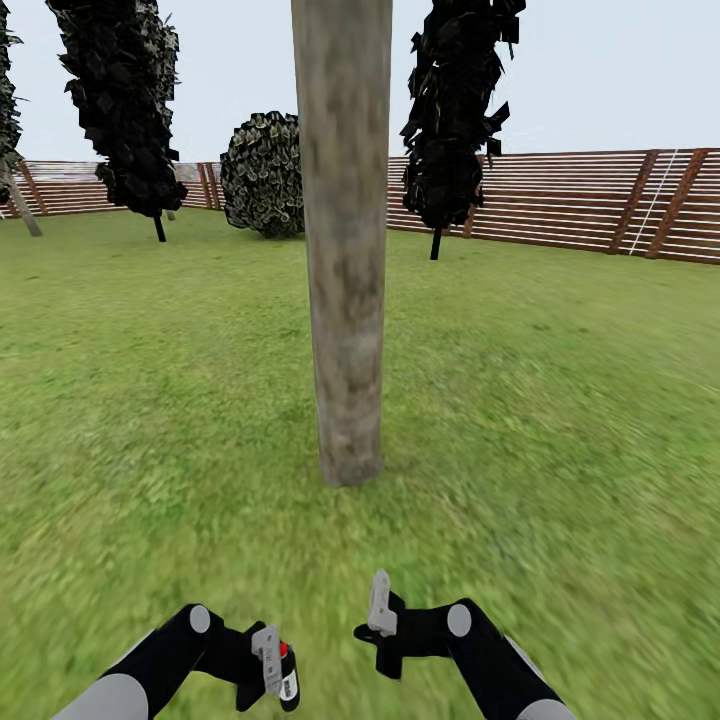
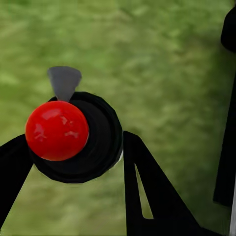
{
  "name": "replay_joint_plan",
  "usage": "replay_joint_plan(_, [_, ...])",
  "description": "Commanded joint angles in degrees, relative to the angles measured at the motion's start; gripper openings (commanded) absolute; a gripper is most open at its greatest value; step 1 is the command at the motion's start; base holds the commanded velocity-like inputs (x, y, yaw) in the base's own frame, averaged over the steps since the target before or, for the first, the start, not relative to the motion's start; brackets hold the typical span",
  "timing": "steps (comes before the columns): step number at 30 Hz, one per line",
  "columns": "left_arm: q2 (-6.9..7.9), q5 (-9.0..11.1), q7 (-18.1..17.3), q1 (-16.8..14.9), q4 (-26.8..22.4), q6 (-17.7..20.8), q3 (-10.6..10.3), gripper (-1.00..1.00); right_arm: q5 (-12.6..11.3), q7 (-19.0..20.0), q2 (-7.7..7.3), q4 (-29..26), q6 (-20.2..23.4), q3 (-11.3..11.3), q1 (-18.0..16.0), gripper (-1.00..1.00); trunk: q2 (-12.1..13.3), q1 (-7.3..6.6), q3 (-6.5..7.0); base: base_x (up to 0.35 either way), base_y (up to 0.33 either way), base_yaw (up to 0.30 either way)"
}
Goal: In the garden, pick up the pesticide atomizer on the floor and spray pesticide onto both trees until each tree trunk is fully covered.
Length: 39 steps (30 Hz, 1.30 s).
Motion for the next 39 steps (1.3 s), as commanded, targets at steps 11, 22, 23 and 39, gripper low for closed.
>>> replay_joint_plan(11, [-1.91, -0.01, 0.03, -0.25, -0.27, -0.38, -0.07, -1.00, -0.23, 0.01, 0.16, -0.56, -0.09, 0.00, -0.09, -1.00, 0.00, 0.00, 0.00, 0.000, 0.000, 0.000])
replay_joint_plan(22, [-4.13, -0.01, 0.03, 0.14, -4.10, -0.29, -0.59, -1.00, -0.25, 0.01, 0.16, -0.57, -0.09, 0.00, -0.09, -1.00, 0.00, 0.00, 0.00, 0.000, 0.000, 0.000])
replay_joint_plan(23, [-4.27, -0.01, 0.03, 0.14, -4.11, -0.28, -1.11, -1.00, -0.25, 0.01, 0.16, -0.57, -0.09, 0.00, -0.09, -1.00, 0.00, 0.00, 0.00, 0.000, 0.000, 0.000])
replay_joint_plan(39, [-6.71, 0.25, 4.07, 0.25, -4.13, -0.37, -3.78, -1.00, -0.25, 0.01, 0.16, -2.06, -0.09, 0.00, -0.09, -1.00, 0.00, 0.00, 0.00, 0.000, 0.000, 0.000])
